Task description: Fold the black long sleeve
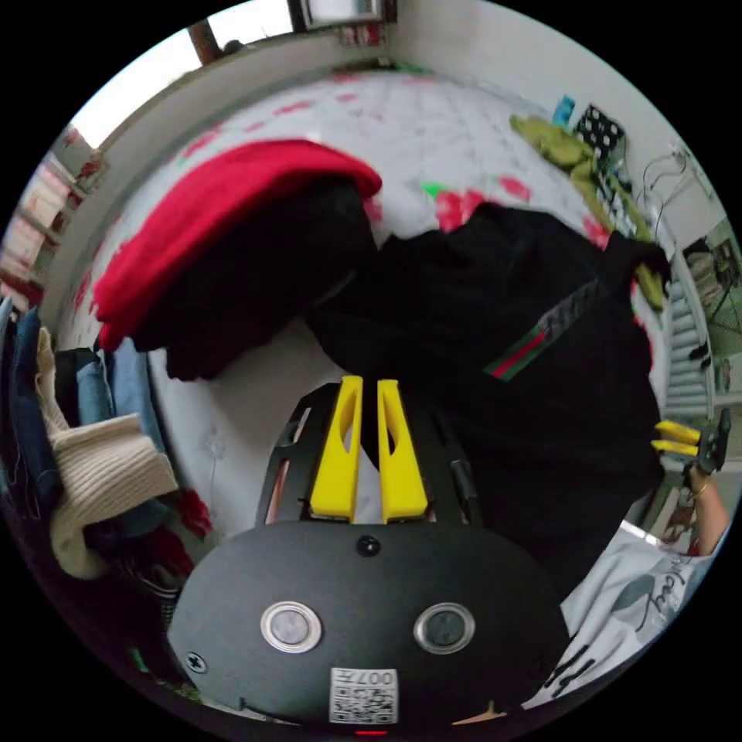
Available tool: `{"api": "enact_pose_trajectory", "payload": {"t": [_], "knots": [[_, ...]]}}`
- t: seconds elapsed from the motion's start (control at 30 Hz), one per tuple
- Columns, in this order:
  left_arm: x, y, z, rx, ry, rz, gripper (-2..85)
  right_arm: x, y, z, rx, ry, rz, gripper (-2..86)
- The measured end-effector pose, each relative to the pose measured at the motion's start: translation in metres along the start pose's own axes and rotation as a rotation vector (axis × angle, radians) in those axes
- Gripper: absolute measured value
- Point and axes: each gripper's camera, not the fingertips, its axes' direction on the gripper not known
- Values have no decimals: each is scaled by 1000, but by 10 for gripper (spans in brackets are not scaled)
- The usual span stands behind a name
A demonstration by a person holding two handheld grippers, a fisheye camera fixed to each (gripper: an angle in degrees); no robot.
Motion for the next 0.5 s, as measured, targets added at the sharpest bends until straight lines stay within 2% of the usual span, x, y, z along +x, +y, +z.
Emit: {"api": "enact_pose_trajectory", "payload": {"t": [0.07,0.17,0.23,0.3,0.37,0.43,0.5], "knots": [[-9,2,-8,36,31,-25,44,3,-1,-11,27,46,30,71],[-28,24,4,-63,13,-146,54,5,2,-31,91,27,36,67],[-32,48,-15,-10,-39,-204,55,3,6,-39,117,-84,26,63],[-22,84,-55,130,11,-193,79,0,8,-33,71,-171,-2,59],[-2,108,-73,177,58,-144,85,-4,13,-18,-9,-177,-16,56],[25,127,-71,111,48,-73,83,-3,22,-27,55,-121,-9,52],[47,152,-43,-71,-30,-37,75,7,19,-33,40,-156,8,52]]}}
